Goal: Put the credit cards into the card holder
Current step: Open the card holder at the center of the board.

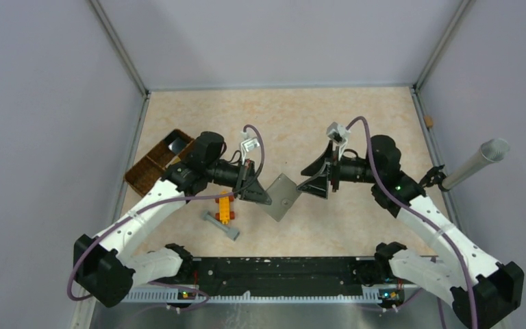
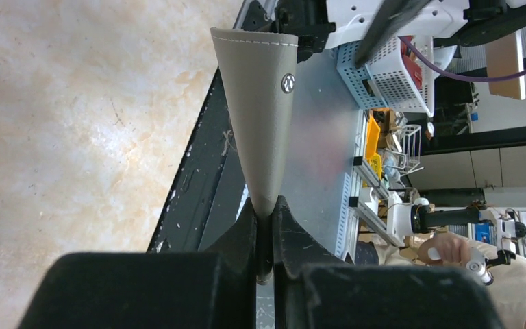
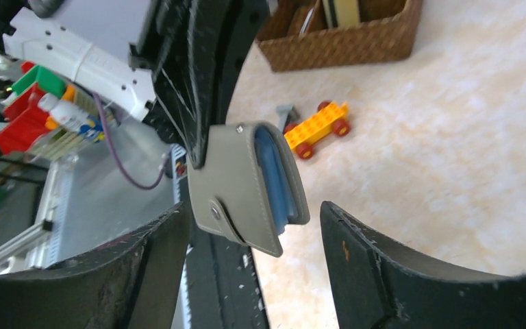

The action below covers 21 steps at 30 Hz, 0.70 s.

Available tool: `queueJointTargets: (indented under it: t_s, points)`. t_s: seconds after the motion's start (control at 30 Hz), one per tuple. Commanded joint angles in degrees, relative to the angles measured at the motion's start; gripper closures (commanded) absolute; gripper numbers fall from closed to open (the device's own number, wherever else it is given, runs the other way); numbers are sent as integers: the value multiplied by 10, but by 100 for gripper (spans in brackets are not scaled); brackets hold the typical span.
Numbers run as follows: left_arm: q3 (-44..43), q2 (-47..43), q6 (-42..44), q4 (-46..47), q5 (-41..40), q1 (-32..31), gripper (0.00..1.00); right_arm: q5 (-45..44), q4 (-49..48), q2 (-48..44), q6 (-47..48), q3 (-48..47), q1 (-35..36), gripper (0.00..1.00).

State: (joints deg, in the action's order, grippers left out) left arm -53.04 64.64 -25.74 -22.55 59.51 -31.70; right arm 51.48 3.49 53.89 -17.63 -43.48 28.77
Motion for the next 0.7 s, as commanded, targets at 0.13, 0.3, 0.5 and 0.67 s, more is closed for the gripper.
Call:
queueJointTargets:
  t_s: [0.13, 0.3, 0.5, 0.67]
  points:
    - [-22, 0, 18, -20, -9, 15, 100, 14, -65, -20, -21, -19, 5, 31]
    - [-14, -16, 38, 0, 6, 16, 100, 107, -130, 12, -50, 22, 12, 38]
    - [-11, -4, 38, 7, 25, 16, 100, 164, -187, 39, -73, 45, 32, 42]
    - [-13, -2, 44, 11, 42, 16, 100, 143, -164, 54, -45, 44, 33, 46]
